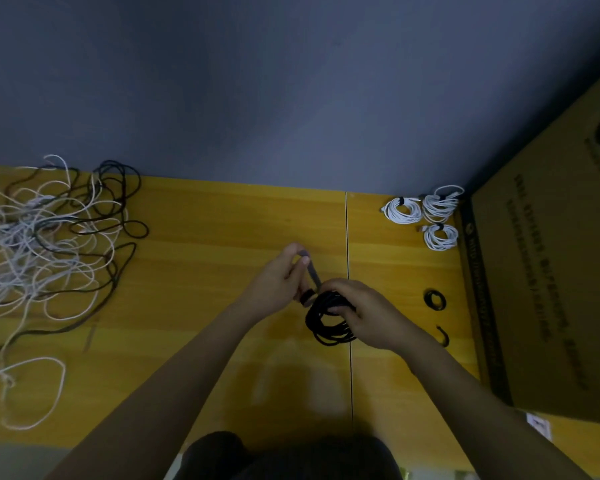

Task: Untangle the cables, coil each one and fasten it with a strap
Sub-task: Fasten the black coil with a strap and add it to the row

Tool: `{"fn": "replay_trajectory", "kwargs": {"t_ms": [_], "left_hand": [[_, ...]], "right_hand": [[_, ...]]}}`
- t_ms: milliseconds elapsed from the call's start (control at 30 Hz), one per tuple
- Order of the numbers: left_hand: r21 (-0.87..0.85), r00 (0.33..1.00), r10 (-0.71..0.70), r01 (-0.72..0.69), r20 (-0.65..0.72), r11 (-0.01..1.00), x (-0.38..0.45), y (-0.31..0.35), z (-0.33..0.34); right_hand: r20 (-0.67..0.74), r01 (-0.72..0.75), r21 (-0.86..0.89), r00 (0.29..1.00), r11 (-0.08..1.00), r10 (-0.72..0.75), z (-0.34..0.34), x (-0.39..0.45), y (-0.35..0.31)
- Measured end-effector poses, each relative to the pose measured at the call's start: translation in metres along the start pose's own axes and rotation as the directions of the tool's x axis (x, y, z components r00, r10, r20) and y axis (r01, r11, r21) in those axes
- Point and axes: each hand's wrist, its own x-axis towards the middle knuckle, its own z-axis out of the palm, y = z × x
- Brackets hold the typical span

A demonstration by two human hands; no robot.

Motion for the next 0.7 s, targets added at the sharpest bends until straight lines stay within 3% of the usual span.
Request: {"fn": "replay_trajectory", "kwargs": {"t_ms": [233,533,700], "left_hand": [[0.029,0.997,-0.023,0.026,-0.071,0.999,0.005,0.008,-0.005],[0.175,0.983,-0.143,0.161,-0.112,0.971,0.019,0.006,-0.007],[0.154,0.986,-0.138,0.150,-0.088,0.976,0.024,0.016,-0.002]], "right_hand": [[-0.190,-0.114,0.219,0.969,0.969,0.157,-0.003,0.004,0.004],[-0.259,-0.118,0.246,0.948,0.962,0.183,-0.028,-0.006,-0.002],[-0.273,-0.060,0.408,0.944,0.911,0.184,-0.045,-0.007,-0.019]]}}
